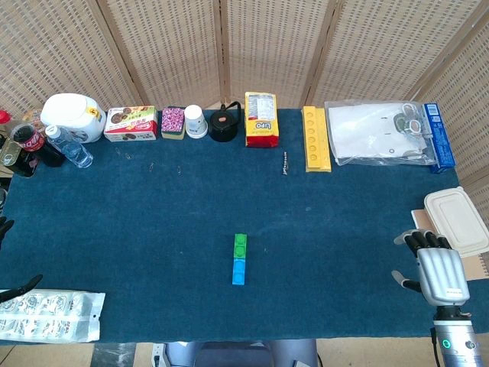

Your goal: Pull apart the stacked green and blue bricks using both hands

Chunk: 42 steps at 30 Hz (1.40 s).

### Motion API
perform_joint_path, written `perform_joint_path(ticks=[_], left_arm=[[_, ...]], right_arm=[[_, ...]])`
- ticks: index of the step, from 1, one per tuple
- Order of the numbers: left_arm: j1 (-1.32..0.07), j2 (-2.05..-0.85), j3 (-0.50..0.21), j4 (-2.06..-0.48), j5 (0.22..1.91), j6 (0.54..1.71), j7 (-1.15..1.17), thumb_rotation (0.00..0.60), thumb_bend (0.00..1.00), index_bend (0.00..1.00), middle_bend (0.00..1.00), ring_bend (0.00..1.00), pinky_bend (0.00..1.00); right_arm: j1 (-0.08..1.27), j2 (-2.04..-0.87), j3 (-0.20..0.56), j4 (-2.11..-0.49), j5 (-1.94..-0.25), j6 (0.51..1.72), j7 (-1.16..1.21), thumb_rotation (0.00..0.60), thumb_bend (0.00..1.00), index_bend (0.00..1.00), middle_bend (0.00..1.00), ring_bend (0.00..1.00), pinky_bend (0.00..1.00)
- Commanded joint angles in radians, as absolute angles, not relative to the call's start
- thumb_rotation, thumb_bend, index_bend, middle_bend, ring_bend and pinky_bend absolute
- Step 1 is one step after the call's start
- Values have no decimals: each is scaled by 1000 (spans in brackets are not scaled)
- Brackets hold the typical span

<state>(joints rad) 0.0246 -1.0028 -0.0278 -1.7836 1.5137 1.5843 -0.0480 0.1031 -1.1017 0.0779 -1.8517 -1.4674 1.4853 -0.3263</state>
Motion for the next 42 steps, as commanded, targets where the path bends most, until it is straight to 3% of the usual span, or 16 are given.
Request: perform_joint_path(ticks=[1, 27, 34, 42], left_arm=[[25, -1003, -28, -1782, 1513, 1584, -50, 519, 175, 107, 83, 0, 144], [29, -995, -26, -1767, 1518, 1589, -72, 522, 175, 107, 83, 0, 144], [26, -982, -27, -1789, 1520, 1587, -54, 518, 175, 107, 83, 0, 144], [21, -969, -27, -1844, 1517, 1580, 9, 523, 175, 107, 82, 0, 144]], right_arm=[[104, -1101, 79, -1855, -1467, 1484, -329, 600, 13, 394, 361, 283, 274], [124, -1104, 85, -1851, -1478, 1459, -301, 600, 13, 396, 360, 284, 307], [221, -1092, 133, -1795, -1520, 1361, -121, 600, 59, 349, 359, 345, 387], [405, -1101, 197, -1640, -1631, 1229, 177, 600, 64, 340, 377, 359, 403]])
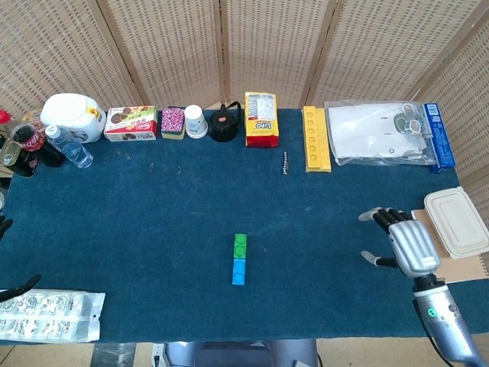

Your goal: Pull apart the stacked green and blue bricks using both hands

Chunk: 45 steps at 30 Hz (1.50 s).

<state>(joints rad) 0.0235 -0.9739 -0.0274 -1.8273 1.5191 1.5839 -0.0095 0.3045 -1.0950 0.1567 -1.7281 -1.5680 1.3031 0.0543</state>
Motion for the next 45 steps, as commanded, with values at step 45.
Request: perform_joint_path(ticks=[45], left_arm=[[10, -936, -22, -1842, 1452, 1523, 19, 516, 174, 107, 82, 0, 144]], right_arm=[[1112, -1313, 137, -1482, -1874, 619, 21, 600, 0, 318, 330, 296, 394]])
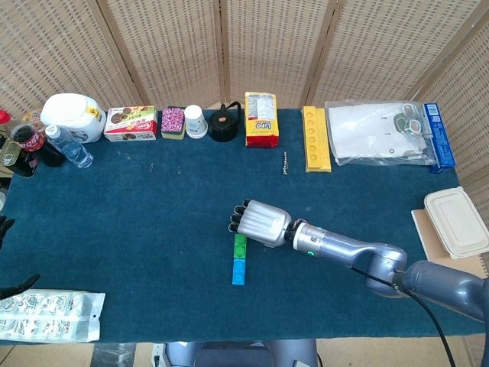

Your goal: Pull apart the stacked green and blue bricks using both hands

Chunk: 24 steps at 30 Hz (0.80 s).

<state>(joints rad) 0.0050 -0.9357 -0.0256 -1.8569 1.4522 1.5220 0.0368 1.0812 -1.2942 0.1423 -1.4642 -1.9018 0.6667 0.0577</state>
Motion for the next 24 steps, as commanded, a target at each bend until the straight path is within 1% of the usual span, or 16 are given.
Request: perform_joint_path(ticks=[1, 3, 9, 16, 24], left_arm=[[12, -936, -21, -1835, 1453, 1524, 12, 521, 174, 107, 82, 0, 144], [18, -935, -16, -1820, 1453, 1527, -7, 519, 174, 106, 83, 0, 144], [33, -938, -11, -1786, 1445, 1534, -51, 522, 175, 107, 83, 0, 144], [41, -940, -11, -1755, 1443, 1539, -91, 518, 175, 107, 83, 0, 144], [43, -940, -11, -1746, 1446, 1539, -100, 514, 175, 107, 83, 0, 144]], right_arm=[[1120, -1319, 136, -1484, -1865, 605, 7, 600, 0, 316, 327, 293, 393], [1136, -1331, 134, -1488, -1842, 569, -23, 600, 0, 313, 323, 290, 393], [1168, -1361, 140, -1492, -1789, 514, -72, 600, 0, 305, 316, 286, 391], [1191, -1382, 149, -1493, -1718, 479, -139, 600, 0, 304, 313, 285, 390], [1202, -1399, 134, -1484, -1665, 462, -203, 600, 0, 303, 313, 287, 388]])
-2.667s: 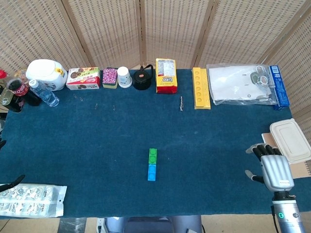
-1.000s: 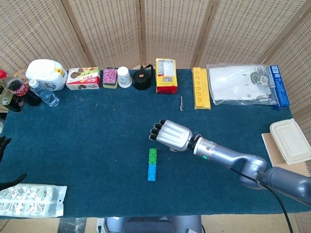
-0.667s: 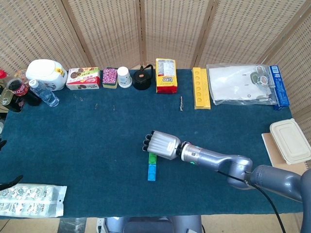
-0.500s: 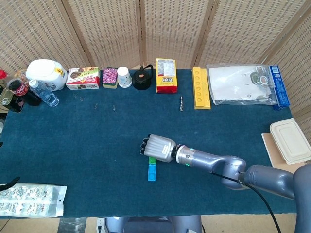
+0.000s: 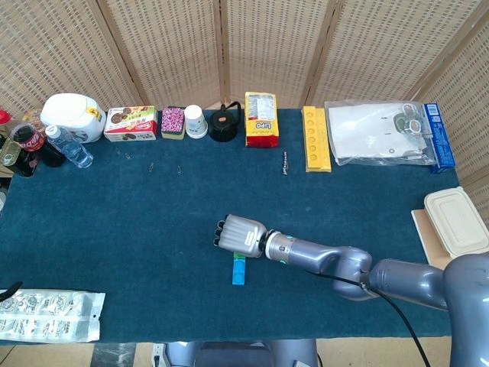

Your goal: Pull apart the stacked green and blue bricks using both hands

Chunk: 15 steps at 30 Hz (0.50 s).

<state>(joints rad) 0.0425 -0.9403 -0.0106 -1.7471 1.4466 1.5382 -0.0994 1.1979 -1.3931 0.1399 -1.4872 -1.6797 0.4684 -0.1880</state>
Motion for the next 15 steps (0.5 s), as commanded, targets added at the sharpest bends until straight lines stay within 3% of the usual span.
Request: perform_joint_path(ticks=[1, 8, 15], left_arm=[[44, -940, -11, -1746, 1446, 1540, -101, 515, 175, 107, 82, 0, 144], [47, -938, -10, -1743, 1446, 1539, -110, 519, 175, 106, 83, 0, 144], [53, -935, -9, -1741, 1445, 1544, -116, 521, 176, 107, 83, 0, 144]], right_arm=[[1202, -1400, 133, -1483, -1661, 461, -207, 600, 0, 304, 313, 287, 388], [1214, -1428, 117, -1458, -1630, 449, -247, 600, 0, 306, 320, 315, 390], [1215, -1474, 100, -1416, -1618, 477, -257, 600, 0, 423, 419, 489, 521]])
